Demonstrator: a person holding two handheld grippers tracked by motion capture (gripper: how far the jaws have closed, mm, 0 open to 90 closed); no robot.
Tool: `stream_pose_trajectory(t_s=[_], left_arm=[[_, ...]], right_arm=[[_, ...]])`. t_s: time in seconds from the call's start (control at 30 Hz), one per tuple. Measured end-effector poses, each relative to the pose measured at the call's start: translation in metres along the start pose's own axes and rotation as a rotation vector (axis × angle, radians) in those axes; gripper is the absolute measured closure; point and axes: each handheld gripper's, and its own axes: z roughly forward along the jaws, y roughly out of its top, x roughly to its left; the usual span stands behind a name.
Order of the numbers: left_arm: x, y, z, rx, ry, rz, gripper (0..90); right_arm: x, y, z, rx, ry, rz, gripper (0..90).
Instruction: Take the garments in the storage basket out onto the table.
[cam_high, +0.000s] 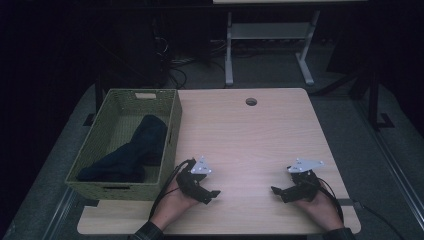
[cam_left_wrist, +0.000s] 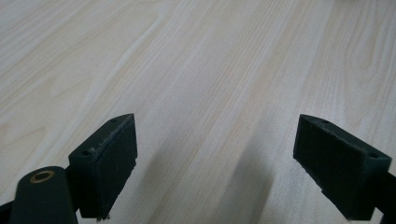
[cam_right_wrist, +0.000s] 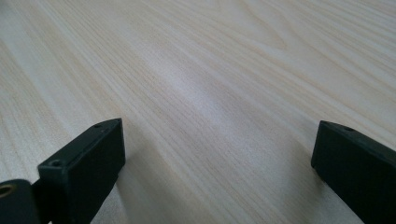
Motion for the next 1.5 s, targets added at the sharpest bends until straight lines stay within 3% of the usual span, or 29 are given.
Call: stream_pose_trajectory(t_s=[0.5, 1.5], left_arm=[[0.002, 0.009, -0.007, -0.021, 0.009, 0.016, 13.5], [0.005, 0.027, -0.018, -0.054, 0.019, 0.002, 13.5]], right_arm=[[0.000, 0.000, 0.000, -0.002, 0.000, 0.000, 2.3], [0.000, 0.000, 0.000, -0.001, 0.000, 0.000, 2.3]])
